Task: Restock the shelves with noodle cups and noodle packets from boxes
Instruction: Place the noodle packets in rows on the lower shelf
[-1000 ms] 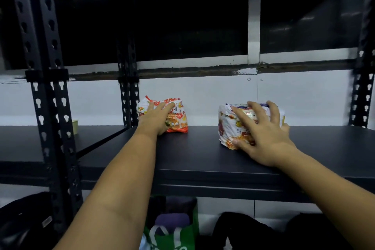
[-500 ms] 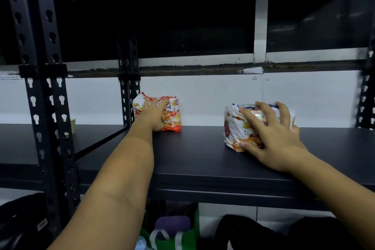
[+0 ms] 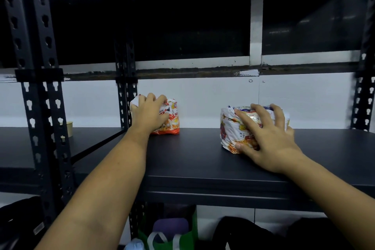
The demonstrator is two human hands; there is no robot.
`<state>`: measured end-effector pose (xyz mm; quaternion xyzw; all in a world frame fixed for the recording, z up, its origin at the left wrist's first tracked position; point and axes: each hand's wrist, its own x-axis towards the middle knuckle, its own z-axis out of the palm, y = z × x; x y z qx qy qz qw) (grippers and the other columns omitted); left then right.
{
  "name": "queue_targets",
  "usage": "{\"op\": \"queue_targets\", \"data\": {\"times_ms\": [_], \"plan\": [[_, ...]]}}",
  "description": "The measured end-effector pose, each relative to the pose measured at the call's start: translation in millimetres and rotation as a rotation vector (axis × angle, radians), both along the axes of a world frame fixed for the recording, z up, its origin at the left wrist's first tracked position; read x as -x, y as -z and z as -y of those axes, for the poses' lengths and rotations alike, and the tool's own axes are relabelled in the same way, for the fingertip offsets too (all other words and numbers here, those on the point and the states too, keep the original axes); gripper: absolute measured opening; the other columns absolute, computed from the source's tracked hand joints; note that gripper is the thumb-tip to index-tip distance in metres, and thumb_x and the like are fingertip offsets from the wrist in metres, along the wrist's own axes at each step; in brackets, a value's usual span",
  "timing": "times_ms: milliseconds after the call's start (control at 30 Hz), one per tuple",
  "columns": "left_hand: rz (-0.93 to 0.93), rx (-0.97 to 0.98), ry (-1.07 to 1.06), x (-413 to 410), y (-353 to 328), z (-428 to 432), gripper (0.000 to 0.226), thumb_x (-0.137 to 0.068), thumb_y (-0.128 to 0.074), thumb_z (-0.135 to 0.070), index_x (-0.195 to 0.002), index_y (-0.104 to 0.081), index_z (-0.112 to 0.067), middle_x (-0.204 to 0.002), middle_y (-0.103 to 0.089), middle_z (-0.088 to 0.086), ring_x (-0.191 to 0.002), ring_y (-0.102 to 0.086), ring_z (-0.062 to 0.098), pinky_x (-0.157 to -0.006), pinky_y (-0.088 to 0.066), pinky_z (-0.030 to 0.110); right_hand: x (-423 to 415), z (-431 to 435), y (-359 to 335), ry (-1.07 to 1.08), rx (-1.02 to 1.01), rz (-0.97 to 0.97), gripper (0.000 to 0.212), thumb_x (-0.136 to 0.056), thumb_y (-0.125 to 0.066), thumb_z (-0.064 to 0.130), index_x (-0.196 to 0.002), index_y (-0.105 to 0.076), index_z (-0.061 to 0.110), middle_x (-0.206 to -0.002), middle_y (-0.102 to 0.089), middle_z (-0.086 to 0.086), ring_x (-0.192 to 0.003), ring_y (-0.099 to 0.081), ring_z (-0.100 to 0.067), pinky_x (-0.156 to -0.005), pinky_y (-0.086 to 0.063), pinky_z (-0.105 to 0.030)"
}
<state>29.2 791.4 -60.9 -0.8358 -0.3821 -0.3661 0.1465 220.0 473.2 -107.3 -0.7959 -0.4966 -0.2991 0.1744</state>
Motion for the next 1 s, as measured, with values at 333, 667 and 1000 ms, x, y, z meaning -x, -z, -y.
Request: {"op": "queue_targets", "data": {"times_ms": [333, 667, 1000], "plan": [[-0.282, 0.249, 0.034, -11.0, 11.4, -14.0, 0.111, -0.081, -0.07, -0.071, -0.158, 0.009, -0.052, -0.172, 0.009, -0.004, -0.158, 0.013, 0.032, -0.116, -0.009, 0.079, -1.7, -1.4, 0.5, 0.002, 0.001, 0.001, 0.088, -0.089, -0.051, 0.072, -0.15, 0.011, 0.06, -0.164, 0.011, 0.014, -0.151, 0.019, -0.031, -0.11, -0.031, -0.063], [-0.246, 0.248, 0.26, -23.3, 13.6, 100.8, 0.078, -0.093, -0.063, -0.048, -0.16, -0.025, -0.032, -0.169, -0.022, 0.003, -0.152, -0.03, 0.028, -0.12, -0.031, 0.053, 1.2, 1.7, -3.2, -0.006, -0.005, -0.034, 0.086, -0.091, -0.052, 0.069, -0.15, 0.01, 0.06, -0.164, 0.01, 0.014, -0.151, 0.018, -0.031, -0.11, -0.03, -0.064], [-0.273, 0.561, 0.464, -45.1, 48.1, 225.8, 0.053, -0.099, -0.05, -0.059, -0.145, -0.054, -0.034, -0.142, -0.062, 0.004, -0.127, -0.056, 0.026, -0.101, -0.045, 0.034, 0.2, 12.7, -5.4, 0.008, -0.09, -0.08, 0.081, -0.093, -0.066, 0.042, -0.152, -0.013, 0.056, -0.161, -0.011, 0.011, -0.149, -0.002, -0.031, -0.108, -0.035, -0.061]]}}
